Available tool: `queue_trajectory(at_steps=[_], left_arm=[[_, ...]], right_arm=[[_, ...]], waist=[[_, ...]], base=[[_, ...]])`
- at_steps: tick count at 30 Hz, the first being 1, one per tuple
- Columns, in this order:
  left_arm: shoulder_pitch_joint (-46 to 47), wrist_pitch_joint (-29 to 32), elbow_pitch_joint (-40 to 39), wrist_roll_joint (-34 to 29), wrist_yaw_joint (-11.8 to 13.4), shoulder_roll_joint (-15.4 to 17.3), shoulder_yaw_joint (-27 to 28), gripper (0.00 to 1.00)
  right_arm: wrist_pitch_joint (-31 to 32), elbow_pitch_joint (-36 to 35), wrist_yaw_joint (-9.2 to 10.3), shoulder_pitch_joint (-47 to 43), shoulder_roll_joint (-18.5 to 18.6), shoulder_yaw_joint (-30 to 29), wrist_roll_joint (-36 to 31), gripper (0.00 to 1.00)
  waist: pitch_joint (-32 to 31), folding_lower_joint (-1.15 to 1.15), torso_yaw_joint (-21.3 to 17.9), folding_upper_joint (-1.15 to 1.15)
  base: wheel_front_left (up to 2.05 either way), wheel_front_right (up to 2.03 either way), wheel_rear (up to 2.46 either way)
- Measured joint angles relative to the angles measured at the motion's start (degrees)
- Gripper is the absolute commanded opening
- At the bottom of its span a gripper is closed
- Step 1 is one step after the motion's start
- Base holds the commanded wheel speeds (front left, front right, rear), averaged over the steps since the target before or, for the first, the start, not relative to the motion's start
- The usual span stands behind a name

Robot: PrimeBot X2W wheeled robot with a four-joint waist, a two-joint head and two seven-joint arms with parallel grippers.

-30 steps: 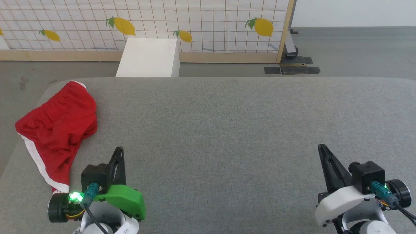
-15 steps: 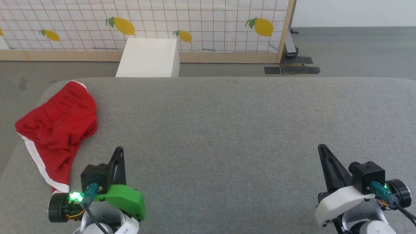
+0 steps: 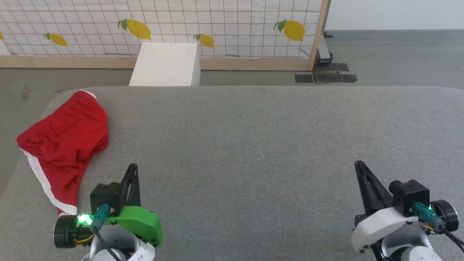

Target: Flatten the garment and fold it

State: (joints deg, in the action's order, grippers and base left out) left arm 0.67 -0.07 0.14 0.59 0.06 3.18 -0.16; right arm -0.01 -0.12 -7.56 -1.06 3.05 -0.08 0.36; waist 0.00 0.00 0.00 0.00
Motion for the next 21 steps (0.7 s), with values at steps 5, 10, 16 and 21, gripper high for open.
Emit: queue_trajectory(at_steps=[5, 10, 16, 21], left_arm=[[0.00, -0.01, 0.00, 0.00, 0.00, 0.00, 0.02, 0.00], [0.00, -0.01, 0.00, 0.00, 0.00, 0.00, 0.00, 0.00], [0.00, -0.01, 0.00, 0.00, 0.00, 0.00, 0.02, 0.00], [-0.01, -0.01, 0.00, 0.00, 0.00, 0.00, 0.00, 0.00]], right_arm=[[0.00, 0.00, 0.00, 0.00, 0.00, 0.02, 0.00, 0.00], [0.00, 0.00, 0.00, 0.00, 0.00, 0.01, 0.00, 0.00], [0.00, 0.00, 0.00, 0.00, 0.00, 0.02, 0.00, 0.00], [0.00, 0.00, 0.00, 0.00, 0.00, 0.01, 0.00, 0.00]], waist=[[0.00, 0.00, 0.00, 0.00], [0.00, 0.00, 0.00, 0.00], [0.00, 0.00, 0.00, 0.00], [0.00, 0.00, 0.00, 0.00]], base=[[0.00, 0.00, 0.00], [0.00, 0.00, 0.00], [0.00, 0.00, 0.00], [0.00, 0.00, 0.00]])
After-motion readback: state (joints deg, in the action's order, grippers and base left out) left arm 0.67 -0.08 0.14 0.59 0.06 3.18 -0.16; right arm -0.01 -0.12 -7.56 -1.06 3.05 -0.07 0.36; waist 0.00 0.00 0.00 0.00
